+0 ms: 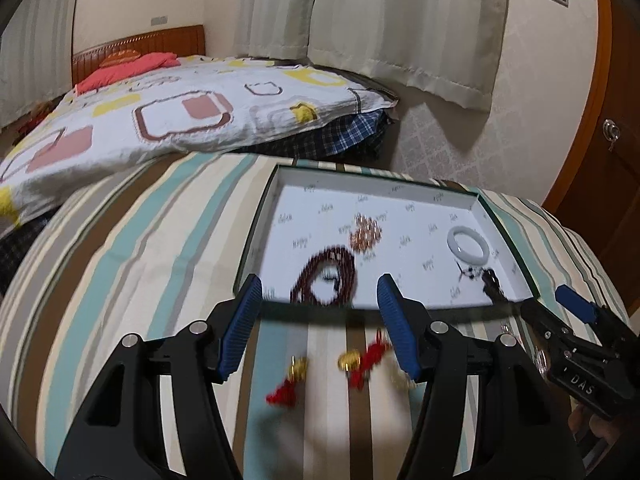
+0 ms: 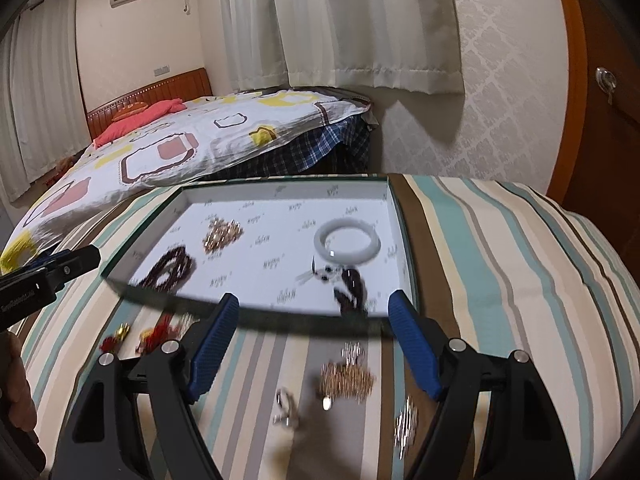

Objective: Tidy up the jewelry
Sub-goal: 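Withdraw both tools from the box back toward the remaining jewelry, then grasp the red tassel charm with the left tool while the right tool grasps the pearl ring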

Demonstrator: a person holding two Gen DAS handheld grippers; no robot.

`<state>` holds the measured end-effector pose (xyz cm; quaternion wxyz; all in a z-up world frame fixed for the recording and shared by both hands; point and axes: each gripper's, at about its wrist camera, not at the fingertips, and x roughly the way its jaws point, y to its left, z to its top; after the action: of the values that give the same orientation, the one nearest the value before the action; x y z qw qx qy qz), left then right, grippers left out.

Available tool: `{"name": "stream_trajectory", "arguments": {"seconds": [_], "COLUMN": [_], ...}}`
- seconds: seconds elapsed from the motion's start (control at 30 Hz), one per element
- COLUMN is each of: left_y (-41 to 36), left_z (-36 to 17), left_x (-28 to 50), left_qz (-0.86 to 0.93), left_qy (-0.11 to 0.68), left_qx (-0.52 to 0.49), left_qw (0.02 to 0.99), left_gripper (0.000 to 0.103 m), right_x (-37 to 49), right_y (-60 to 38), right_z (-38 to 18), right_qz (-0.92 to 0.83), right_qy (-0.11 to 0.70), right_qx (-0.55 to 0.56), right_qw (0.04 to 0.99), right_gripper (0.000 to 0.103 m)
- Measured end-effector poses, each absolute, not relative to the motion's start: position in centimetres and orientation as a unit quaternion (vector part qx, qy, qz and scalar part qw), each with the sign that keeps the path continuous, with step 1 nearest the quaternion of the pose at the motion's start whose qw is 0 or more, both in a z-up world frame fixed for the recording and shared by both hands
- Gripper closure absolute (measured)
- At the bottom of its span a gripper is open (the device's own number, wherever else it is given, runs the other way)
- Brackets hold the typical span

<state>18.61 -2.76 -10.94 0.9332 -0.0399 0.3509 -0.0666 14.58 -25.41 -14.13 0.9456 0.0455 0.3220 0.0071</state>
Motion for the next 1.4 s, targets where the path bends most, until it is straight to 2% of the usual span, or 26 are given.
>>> {"name": "stream_trajectory", "arguments": {"seconds": [0.3,0.43,0.53,0.77,1.0,1.07,1.13,1.2,1.23,1.33,1.4], "left_y": [-1.6,-1.2,-0.7,-0.1,-0.2,-0.3,-0.5,-0.7,-0.8,-0.8,-1.0], "left_z": [-13.8,-14.4,-14.8,-15.5,-15.9,-16.1,-16.3,-16.5,-16.7,-17.0,-17.3], "left_x": [14.6,13.6,13.2,13.8,14.9,15.2,15.4,15.8,16.0,16.4,16.6], "left_qz": [-0.050,-0.042,-0.034,-0.027,-0.028,-0.031,-0.033,-0.036,-0.038,-0.042,-0.046], "left_qy": [0.372,0.376,0.379,0.391,0.402,0.406,0.410,0.416,0.419,0.426,0.431], "left_qx": [-0.041,-0.040,-0.035,-0.038,-0.042,-0.041,-0.039,-0.035,-0.035,-0.036,-0.032], "left_qw": [0.926,0.925,0.924,0.919,0.914,0.912,0.911,0.908,0.906,0.903,0.901], "left_gripper": [0.045,0.045,0.045,0.045,0.046,0.046,0.047,0.056,0.056,0.059,0.065], "right_x": [10.9,10.5,10.7,12.2,13.5,13.4,13.2,13.1,13.0,13.0,12.9], "right_y": [-25.2,-25.2,-25.0,-24.2,-23.9,-23.8,-23.9,-24.1,-24.2,-24.3,-24.4], "right_z": [-16.6,-16.9,-17.3,-18.2,-19.1,-19.1,-19.1,-19.1,-19.0,-18.9,-18.9], "right_qz": [0.003,0.002,0.003,0.012,0.017,0.015,0.014,0.017,0.019,0.023,0.026], "right_qy": [0.342,0.347,0.360,0.392,0.427,0.428,0.427,0.427,0.427,0.427,0.427], "right_qx": [0.049,0.047,0.046,0.034,0.030,0.023,0.020,0.022,0.024,0.028,0.031], "right_qw": [0.938,0.937,0.932,0.919,0.904,0.903,0.904,0.904,0.904,0.904,0.904], "right_gripper": [0.028,0.034,0.046,0.049,0.057,0.061,0.073,0.080,0.082,0.084,0.084]}}
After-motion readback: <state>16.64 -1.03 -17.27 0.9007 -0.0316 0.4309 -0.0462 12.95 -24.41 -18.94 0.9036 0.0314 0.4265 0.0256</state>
